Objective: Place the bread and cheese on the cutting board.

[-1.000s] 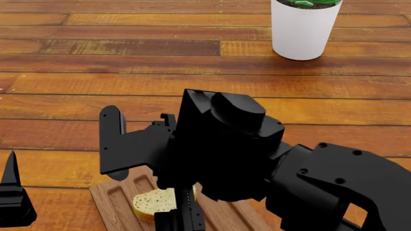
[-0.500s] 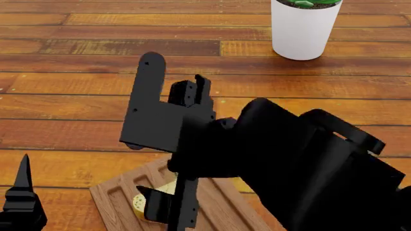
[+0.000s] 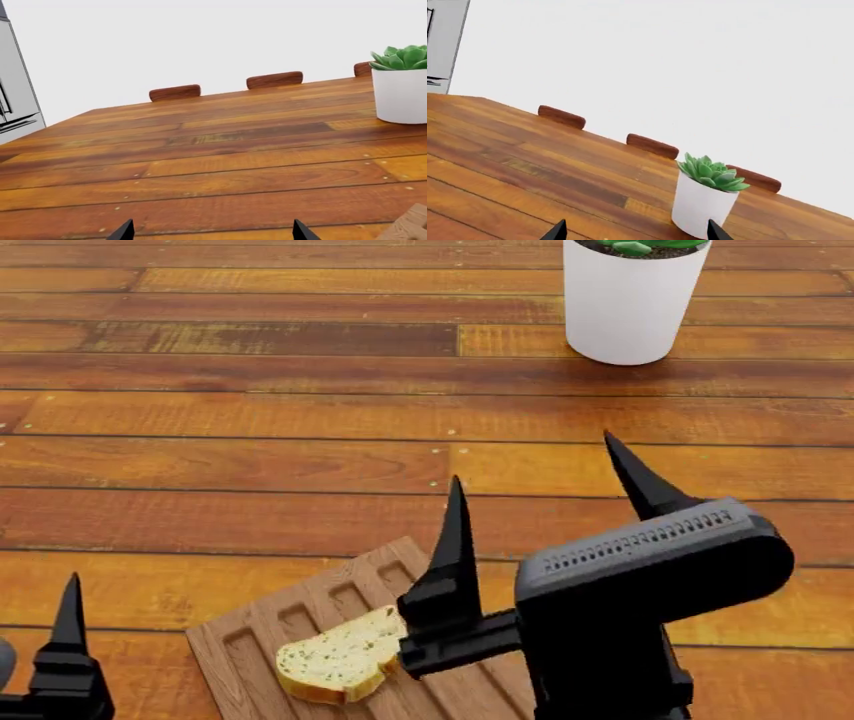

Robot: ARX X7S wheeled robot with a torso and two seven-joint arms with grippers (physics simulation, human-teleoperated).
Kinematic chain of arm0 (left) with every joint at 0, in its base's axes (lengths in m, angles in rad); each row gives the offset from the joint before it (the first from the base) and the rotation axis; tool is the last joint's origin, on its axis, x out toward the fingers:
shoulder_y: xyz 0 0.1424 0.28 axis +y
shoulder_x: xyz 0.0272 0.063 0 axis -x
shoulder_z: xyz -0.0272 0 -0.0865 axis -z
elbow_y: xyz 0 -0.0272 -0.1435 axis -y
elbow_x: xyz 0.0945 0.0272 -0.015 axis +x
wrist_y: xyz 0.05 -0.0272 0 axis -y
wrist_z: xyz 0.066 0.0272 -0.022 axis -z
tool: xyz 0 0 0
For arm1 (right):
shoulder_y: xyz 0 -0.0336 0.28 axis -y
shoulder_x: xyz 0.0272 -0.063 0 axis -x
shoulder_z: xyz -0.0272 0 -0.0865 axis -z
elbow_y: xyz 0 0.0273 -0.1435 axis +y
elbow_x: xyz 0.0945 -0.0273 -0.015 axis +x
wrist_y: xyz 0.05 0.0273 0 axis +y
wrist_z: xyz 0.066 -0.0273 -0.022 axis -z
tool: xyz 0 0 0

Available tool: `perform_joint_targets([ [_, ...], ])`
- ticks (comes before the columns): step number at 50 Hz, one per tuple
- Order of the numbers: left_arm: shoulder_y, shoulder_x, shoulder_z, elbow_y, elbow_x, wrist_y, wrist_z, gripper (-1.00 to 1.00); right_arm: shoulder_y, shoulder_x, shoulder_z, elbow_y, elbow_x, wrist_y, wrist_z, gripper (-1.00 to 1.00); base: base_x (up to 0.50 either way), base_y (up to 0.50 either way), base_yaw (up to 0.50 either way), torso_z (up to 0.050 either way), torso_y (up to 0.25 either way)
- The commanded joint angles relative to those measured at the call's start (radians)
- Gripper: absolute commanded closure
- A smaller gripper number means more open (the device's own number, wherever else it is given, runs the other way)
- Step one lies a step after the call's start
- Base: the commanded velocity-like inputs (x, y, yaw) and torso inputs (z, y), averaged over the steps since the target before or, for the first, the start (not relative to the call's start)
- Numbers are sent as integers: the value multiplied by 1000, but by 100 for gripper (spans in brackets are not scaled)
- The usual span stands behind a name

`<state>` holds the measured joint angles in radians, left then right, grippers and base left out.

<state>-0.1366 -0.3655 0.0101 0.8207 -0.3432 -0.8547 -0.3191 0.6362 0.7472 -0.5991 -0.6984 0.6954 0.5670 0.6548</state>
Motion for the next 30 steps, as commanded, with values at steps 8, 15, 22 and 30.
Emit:
perform_joint_targets([
  [8,23,0,-71,55,-16,-19,25,-100,-191,159,210,-234,179,107,306,-100,0,0,0,0,0],
  [15,-336,-206,-309,223,-664,-514,-170,-100,-158,192,244,-271,285,133,323,-100,0,0,0,0,0],
  [22,-603,-384,-228,-58,-1486,-561,-683,-100,-91,223,260,-318,415,171,366,-100,0,0,0,0,0],
  [30,-895,-569,95,-259,-1830,-548,-721,-100,-166,257,276,-305,376,114,338,-100,0,0,0,0,0],
])
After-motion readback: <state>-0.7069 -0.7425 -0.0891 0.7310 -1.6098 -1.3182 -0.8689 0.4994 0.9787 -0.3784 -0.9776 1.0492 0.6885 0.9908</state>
